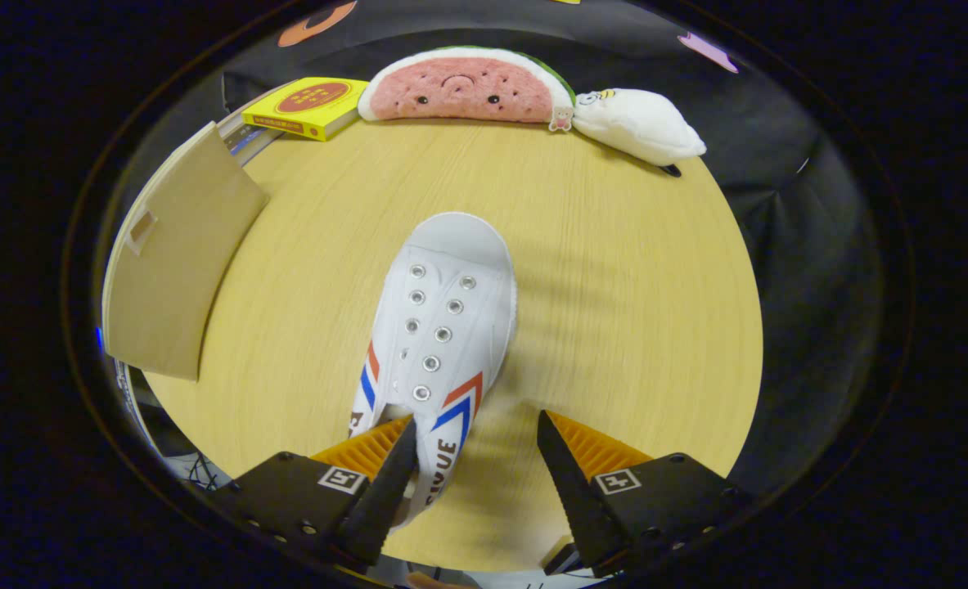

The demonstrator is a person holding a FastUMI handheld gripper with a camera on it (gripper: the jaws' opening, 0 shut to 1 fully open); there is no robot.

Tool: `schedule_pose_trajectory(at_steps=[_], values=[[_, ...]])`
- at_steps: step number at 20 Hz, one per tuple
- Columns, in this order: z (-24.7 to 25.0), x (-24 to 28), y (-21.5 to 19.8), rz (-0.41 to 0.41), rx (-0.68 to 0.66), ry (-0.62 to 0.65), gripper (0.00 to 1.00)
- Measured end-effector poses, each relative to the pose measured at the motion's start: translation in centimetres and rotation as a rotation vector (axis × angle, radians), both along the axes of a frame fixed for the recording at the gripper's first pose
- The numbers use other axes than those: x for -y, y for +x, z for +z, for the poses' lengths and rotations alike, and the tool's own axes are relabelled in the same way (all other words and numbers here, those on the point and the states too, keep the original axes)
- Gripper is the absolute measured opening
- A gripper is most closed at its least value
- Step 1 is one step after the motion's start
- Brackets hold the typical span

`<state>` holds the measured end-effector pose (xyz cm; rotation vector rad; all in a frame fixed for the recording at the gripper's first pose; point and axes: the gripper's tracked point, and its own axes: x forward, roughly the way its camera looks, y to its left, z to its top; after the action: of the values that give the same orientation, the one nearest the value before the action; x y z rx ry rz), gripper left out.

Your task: Open the storage box then place both shoes into the box .Put the left shoe in first, then the right shoe, with the right side of both shoes facing outward in a uniform manner.

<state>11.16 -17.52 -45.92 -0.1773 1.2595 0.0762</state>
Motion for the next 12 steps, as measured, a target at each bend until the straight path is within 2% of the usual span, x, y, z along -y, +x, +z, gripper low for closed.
schedule_pose_trajectory(at_steps=[3,5,7,9,10,12], values=[[-0.37,-1.51,-0.03,-0.059,-0.049,0.145,0.52],[-0.56,-1.75,-0.01,-0.083,-0.061,0.188,0.27],[-0.49,-1.47,0.15,-0.108,-0.063,0.247,0.21],[-0.57,-1.42,0.08,-0.204,-0.102,0.358,0.02],[-0.67,-1.41,0.35,-0.225,-0.102,0.413,0.02],[-0.81,-1.31,0.16,-0.217,-0.1,0.474,0.01]])
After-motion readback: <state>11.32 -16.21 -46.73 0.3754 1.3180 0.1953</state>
